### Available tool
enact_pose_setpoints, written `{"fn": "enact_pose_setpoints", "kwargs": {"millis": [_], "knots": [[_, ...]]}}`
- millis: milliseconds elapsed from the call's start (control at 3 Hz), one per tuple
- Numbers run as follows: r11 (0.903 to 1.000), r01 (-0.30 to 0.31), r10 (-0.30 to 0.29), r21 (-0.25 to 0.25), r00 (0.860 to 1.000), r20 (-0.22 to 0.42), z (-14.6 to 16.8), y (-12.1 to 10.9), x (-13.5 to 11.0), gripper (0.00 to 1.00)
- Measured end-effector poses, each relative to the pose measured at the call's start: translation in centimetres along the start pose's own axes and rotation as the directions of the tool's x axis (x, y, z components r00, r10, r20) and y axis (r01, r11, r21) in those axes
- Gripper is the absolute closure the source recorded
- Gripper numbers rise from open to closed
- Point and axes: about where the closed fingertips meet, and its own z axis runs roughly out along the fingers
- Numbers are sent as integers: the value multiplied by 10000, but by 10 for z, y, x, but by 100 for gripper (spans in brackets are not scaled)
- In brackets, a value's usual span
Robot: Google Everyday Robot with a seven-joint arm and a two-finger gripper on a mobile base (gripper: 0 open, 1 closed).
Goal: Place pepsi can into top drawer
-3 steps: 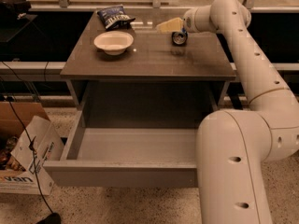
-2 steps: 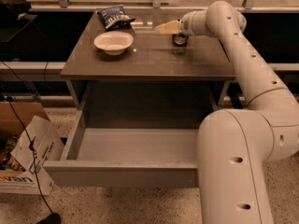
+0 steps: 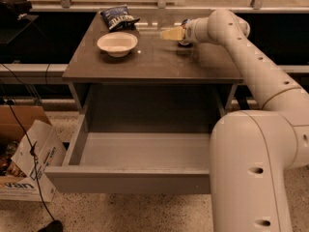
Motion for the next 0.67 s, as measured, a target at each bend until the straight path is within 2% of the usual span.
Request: {"fn": "enact_pose_setpoints", "kwargs": {"millis": [667], "knots": [[9991, -21, 6, 432, 9994, 337, -14, -1, -5, 60]]}}
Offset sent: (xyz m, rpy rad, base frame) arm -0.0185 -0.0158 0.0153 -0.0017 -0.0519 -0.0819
